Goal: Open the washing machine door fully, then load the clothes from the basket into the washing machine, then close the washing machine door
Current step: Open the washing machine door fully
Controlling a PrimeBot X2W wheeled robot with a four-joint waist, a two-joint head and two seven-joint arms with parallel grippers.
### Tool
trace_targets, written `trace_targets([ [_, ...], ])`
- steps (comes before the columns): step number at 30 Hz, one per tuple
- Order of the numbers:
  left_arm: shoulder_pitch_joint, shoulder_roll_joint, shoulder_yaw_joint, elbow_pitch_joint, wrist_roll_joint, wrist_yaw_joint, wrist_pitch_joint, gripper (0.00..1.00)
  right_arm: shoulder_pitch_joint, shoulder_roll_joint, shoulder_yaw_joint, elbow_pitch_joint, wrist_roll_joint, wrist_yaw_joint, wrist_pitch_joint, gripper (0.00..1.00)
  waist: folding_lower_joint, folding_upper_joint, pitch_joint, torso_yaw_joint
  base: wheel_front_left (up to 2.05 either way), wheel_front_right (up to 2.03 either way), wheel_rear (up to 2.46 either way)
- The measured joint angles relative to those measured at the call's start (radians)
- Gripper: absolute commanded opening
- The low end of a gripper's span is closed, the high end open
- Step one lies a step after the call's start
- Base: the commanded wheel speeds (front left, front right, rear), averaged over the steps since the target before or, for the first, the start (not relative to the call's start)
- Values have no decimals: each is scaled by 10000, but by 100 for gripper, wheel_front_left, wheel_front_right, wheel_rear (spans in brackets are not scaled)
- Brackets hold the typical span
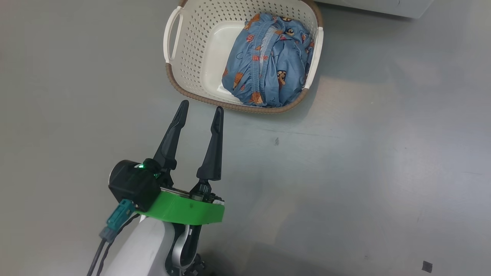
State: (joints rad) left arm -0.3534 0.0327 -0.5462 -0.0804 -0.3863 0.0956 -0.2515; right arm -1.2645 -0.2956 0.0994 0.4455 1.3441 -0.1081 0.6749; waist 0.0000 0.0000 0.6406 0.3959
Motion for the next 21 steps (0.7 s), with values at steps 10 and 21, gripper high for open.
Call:
trace_targets([
  [10,-56,0,-48,104,42,4,0,100,641,-142,-71,148,132,270,261,0,0,0,-250,-266,0,0,0],
  [21,-58,0,-63,77,77,58,0,100,562,-77,-309,130,232,176,186,0,0,0,-188,-228,0,0,0],
])
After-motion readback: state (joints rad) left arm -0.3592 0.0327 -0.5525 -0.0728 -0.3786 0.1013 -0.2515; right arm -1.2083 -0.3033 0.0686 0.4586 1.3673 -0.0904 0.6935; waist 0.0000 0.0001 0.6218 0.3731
